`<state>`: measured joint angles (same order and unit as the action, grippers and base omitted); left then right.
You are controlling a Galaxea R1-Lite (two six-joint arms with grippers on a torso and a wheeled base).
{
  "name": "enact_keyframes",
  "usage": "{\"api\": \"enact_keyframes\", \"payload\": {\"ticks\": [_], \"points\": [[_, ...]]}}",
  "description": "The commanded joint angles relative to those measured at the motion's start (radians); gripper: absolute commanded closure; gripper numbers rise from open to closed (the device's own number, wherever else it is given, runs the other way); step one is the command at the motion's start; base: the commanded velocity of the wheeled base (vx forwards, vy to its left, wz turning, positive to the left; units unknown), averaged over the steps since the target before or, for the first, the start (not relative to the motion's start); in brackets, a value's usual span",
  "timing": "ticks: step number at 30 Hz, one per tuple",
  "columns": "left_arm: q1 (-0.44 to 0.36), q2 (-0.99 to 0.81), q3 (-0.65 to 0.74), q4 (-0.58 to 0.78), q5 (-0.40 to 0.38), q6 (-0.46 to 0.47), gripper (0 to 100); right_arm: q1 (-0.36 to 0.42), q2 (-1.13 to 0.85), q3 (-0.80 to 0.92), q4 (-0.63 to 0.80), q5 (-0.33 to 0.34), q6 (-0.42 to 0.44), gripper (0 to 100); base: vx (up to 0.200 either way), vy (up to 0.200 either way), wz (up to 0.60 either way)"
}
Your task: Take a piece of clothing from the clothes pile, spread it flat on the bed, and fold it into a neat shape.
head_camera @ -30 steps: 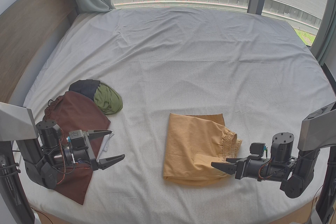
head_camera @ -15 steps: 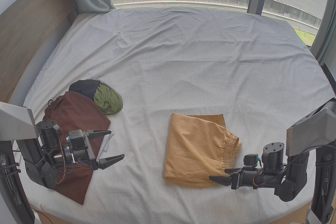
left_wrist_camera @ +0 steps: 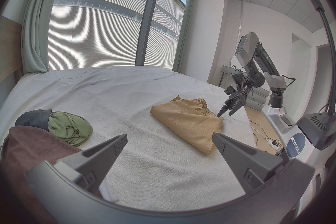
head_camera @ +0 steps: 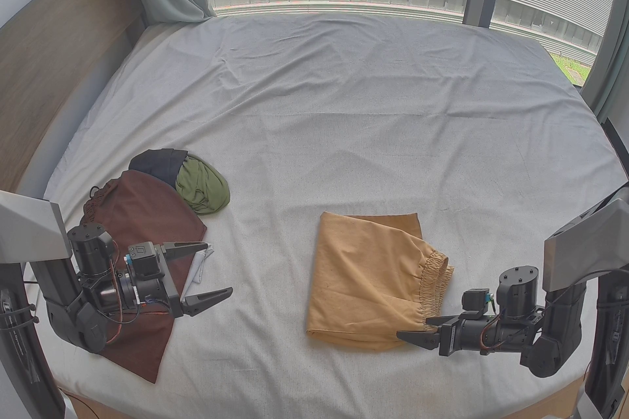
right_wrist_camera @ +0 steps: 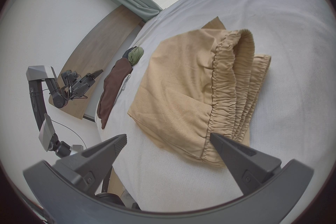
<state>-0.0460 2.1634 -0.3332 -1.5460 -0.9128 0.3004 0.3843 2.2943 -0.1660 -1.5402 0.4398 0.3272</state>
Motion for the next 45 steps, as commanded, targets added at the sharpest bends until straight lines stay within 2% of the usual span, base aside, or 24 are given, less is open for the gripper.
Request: {"api": "enact_keyframes", "payload": {"ticks": [1, 9, 28, 32, 34, 38, 45], "points": [[-0.002, -0.004, -0.003, 0.0, 0.002, 0.0, 0, -0.044, -0.067, 0.022, -0.001, 0.002, -0.024, 0, 0.0, 0.0, 0.0], [0.0, -0.002, -0.003, 0.0, 0.002, 0.0, 0, -0.111, -0.025, 0.025, -0.001, 0.002, -0.082, 0, 0.0, 0.0, 0.0], [-0.005, -0.007, -0.003, 0.0, 0.002, -0.006, 0, -0.137, 0.119, -0.03, -0.005, 0.005, -0.06, 0, 0.0, 0.0, 0.0], [-0.005, -0.007, -0.003, 0.0, 0.002, -0.006, 0, -0.123, 0.128, -0.06, -0.005, 0.027, 0.013, 0, 0.0, 0.0, 0.0], [-0.008, -0.004, 0.0, 0.0, 0.002, -0.006, 0, -0.1, 0.128, -0.098, -0.006, 0.036, 0.104, 0, 0.0, 0.0, 0.0], [-0.009, -0.005, -0.001, 0.0, 0.002, -0.006, 0, -0.062, 0.128, -0.11, -0.006, 0.037, 0.184, 0, 0.0, 0.0, 0.0], [-0.009, -0.008, 0.0, 0.0, 0.002, -0.006, 0, -0.044, 0.126, -0.142, -0.006, 0.036, 0.191, 0, 0.0, 0.0, 0.0]]}}
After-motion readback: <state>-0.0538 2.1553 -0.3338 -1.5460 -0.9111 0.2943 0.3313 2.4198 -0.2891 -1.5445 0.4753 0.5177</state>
